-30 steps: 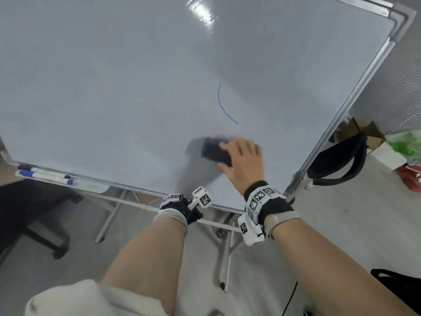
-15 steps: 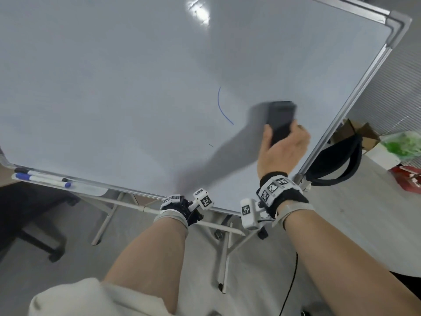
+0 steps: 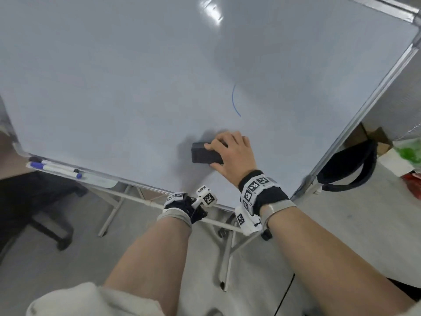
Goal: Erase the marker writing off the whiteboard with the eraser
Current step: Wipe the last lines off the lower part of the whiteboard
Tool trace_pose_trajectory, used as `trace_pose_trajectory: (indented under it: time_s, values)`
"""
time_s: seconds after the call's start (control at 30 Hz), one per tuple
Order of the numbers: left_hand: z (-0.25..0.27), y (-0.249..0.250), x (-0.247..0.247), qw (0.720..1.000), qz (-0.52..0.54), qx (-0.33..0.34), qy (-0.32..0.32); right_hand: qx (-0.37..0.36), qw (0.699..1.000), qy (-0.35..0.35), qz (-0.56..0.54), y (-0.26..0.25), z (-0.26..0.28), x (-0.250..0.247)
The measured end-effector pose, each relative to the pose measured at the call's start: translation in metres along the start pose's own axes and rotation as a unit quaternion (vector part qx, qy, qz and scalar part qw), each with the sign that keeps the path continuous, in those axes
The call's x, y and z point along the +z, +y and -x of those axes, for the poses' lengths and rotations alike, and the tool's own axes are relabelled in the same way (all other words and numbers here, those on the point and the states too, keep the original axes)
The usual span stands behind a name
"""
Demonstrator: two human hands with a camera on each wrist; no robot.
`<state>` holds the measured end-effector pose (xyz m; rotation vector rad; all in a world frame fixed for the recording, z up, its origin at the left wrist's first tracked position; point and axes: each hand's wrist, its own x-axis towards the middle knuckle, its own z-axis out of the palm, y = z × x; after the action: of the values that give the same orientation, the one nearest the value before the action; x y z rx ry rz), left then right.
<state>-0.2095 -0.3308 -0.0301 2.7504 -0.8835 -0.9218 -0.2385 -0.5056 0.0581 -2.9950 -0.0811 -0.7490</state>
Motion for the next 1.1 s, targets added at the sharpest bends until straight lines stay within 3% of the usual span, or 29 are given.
trace_pose_trajectory:
  time_s: [0.07,0.13,0.2,0.3,0.43,0.6,0.73,0.83,0.93,1.0,1.1]
  values:
    - [-0.016,-0.007,0.011,0.990,0.134,-0.030,-0.013,0.012,1.000,0.004,0.006,0.001,0.000,-0.002]
    - [-0.010,-0.002,-0.003,0.996,0.072,-0.055,-0.009,0.088,0.994,0.072,-0.004,0.006,-0.009,-0.014]
    - [0.017,0.007,-0.023,0.983,0.132,-0.125,0.000,0.159,0.975,0.156,-0.018,0.014,-0.020,-0.031]
    - [0.020,0.010,-0.025,0.987,0.101,-0.124,0.015,0.169,0.962,0.213,0.004,0.027,-0.025,-0.046]
    - [0.013,0.005,-0.016,0.982,0.129,-0.137,0.017,0.183,0.955,0.234,0.001,0.028,-0.012,-0.031]
    - [0.022,0.004,-0.025,0.977,0.152,-0.145,0.036,0.107,0.990,0.094,0.014,0.016,0.000,-0.004]
    - [0.023,0.005,-0.028,0.978,0.146,-0.146,0.014,0.200,0.960,0.194,0.005,0.025,-0.022,-0.029]
    - [0.023,0.003,-0.025,0.983,0.129,-0.133,0.004,0.225,0.934,0.276,0.031,0.027,-0.041,-0.045]
    - [0.022,0.002,-0.019,0.982,0.132,-0.135,-0.007,0.257,0.913,0.315,0.021,0.022,-0.050,-0.047]
    - [0.025,-0.001,-0.016,0.979,0.146,-0.145,0.006,0.215,0.934,0.285,0.013,0.015,-0.055,-0.043]
    - [0.029,0.001,-0.020,0.959,0.207,-0.194,0.028,0.068,0.980,0.173,0.066,0.004,-0.057,-0.036]
